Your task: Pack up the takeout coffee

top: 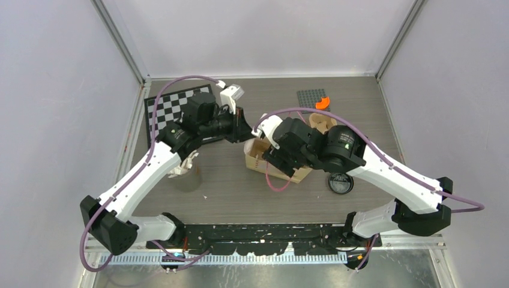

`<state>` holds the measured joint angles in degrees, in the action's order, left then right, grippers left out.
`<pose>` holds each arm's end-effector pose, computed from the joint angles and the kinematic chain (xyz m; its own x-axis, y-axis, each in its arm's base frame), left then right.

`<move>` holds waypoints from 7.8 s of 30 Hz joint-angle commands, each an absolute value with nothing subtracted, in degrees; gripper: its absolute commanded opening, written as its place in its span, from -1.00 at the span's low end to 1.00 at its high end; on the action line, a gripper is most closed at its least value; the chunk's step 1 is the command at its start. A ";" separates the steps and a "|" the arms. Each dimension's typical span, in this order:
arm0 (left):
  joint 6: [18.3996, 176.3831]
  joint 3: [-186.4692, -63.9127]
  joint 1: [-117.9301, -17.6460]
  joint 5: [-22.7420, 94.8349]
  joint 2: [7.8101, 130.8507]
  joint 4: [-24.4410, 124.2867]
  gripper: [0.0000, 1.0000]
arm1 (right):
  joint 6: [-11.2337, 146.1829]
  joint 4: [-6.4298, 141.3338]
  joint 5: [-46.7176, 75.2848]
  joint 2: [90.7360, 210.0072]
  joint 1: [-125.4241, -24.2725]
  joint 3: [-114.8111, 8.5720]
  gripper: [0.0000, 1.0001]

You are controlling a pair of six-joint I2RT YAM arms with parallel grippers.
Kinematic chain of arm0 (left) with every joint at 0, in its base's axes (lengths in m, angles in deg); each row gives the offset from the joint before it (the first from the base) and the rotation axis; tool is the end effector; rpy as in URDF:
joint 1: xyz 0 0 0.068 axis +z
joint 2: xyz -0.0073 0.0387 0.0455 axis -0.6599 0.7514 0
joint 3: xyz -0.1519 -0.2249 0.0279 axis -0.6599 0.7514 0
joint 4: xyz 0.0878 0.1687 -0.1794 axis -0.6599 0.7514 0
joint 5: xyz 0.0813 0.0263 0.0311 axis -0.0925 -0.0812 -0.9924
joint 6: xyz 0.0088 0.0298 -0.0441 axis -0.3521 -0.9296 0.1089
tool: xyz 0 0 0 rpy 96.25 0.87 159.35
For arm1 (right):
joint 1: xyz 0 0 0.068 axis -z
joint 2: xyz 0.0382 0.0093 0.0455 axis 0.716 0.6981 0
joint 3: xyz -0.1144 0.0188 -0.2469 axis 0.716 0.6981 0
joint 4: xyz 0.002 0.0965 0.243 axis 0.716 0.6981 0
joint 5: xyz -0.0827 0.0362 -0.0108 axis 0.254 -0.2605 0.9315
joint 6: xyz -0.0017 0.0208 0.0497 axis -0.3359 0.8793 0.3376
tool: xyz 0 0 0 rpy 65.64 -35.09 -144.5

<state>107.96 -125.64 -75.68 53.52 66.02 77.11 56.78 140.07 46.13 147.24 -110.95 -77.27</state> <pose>0.2222 -0.1707 0.3828 -0.6323 0.0214 -0.7744 0.6438 0.5705 -0.5100 0.1125 0.2086 0.4353 -0.2780 -0.7493 -0.6011 -0.7413 0.5653 -0.3619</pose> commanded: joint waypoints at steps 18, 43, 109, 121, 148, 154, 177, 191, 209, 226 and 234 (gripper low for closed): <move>114.63 -120.50 -75.80 52.24 48.25 98.40 0.06 | 60.57 133.82 58.32 146.10 -128.68 -65.34 0.52; 116.28 -111.83 -76.00 53.97 48.87 90.03 0.11 | 59.36 122.08 60.22 143.62 -128.77 -55.96 0.52; 105.36 -104.19 -76.15 67.24 43.47 82.46 -1.00 | 39.08 106.49 55.64 141.04 -121.75 -37.27 0.55; 107.32 -103.47 -76.11 67.15 42.53 83.42 -1.00 | 36.82 101.25 58.32 142.79 -120.86 -34.40 0.55; 106.33 -103.44 -76.14 66.93 42.07 84.45 -1.00 | 31.37 106.93 60.50 133.90 -120.48 -33.25 0.55; 105.31 -101.68 -76.15 69.19 40.66 82.15 -1.00 | 30.54 106.15 59.79 132.75 -120.49 -29.94 0.55; 99.53 -99.72 -76.13 74.10 40.12 80.44 -0.97 | 26.43 98.94 65.16 131.69 -120.51 -25.79 0.55; 98.89 -100.83 -76.15 73.92 41.31 80.98 -0.97 | 33.42 107.87 55.37 133.93 -122.81 -38.36 0.53; 99.08 -100.92 -76.16 73.83 40.85 82.27 -0.97 | 28.67 104.67 49.42 138.07 -123.41 -35.73 0.55; 99.51 -101.90 -76.09 74.37 42.53 82.99 -0.99 | 21.65 94.05 57.32 139.67 -123.34 -28.36 0.55; 99.26 -101.82 -76.15 74.19 42.66 83.42 -0.99 | 22.77 97.82 56.68 137.08 -123.46 -29.92 0.54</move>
